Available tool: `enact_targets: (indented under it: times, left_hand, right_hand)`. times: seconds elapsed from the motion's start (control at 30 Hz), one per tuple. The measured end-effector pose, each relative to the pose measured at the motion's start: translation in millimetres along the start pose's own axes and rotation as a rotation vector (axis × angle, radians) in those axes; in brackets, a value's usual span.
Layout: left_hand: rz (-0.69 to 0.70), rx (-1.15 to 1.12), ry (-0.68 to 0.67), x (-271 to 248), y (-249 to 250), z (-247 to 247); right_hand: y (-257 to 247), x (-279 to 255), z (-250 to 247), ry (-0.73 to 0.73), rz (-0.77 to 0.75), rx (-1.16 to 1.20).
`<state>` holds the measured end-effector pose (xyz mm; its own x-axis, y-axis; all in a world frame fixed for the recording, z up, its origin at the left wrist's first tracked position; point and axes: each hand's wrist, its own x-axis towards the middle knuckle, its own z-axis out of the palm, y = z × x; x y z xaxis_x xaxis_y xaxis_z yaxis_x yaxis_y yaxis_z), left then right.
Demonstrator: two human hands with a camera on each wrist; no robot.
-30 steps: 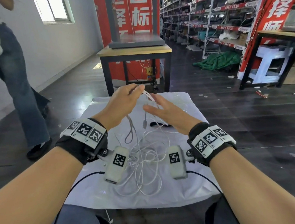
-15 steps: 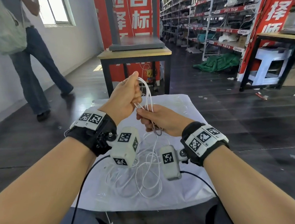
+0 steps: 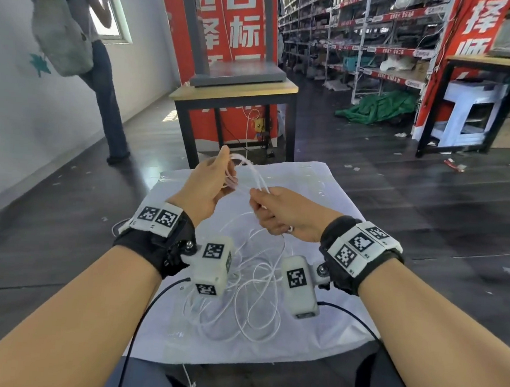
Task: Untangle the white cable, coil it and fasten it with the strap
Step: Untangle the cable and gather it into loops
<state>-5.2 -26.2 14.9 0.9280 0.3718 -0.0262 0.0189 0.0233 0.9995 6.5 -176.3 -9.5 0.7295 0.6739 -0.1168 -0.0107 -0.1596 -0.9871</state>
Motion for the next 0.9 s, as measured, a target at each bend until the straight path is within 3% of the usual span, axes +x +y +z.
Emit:
enact_targets:
  times: [0.1,0.2,0.3,0.4,0.47,0.53,0.67,0.77,0.9]
  left_hand:
    - [-0.011,0.088,-0.100,-1.9,-15.3,-6.8]
    - [-0.037,0.333,-0.441,-13.8,-31.9,-4.5]
    - [-0.074,0.517,-0.823,-28.9,-38.9,4.8]
    - [-0.128,0.697,-1.029,-38.0,-31.1,5.3]
    - [-0.149,0.711,-1.011,-36.1,-23.7,-2.3]
    - [-0.150,0.651,-0.934,-31.1,-15.2,-12.6]
    - [-0.189,0.372,-0.728,-23.9,-2.2,-23.6]
    - [-0.167,0.212,-0.560,-20.3,-0.6,-23.2]
    - [-0.150,0.051,-0.329,-15.7,-3.1,-15.0]
  right_hand:
    - [-2.6,1.8,-10.6,0.258,-0.104,0.180]
    - [-10.8,6.5,-21.6,0.493,-0.213,0.266]
    - [-18.2,9.1,-28.5,0.640,-0.280,0.298]
    - [-12.9,12.6,-42.1,0.785,-0.282,0.154]
    - [-4.5,10.6,-51.8,0.812,-0.212,-0.154]
    - [4.6,7.3,-54.4,0.685,-0.041,-0.354]
    - [18.2,-1.4,-39.2,0.403,0.165,-0.307]
    - [22.0,-1.9,-28.7,0.232,0.196,-0.333]
    - [23.8,-0.1,-21.9,0.110,0.226,-0.393]
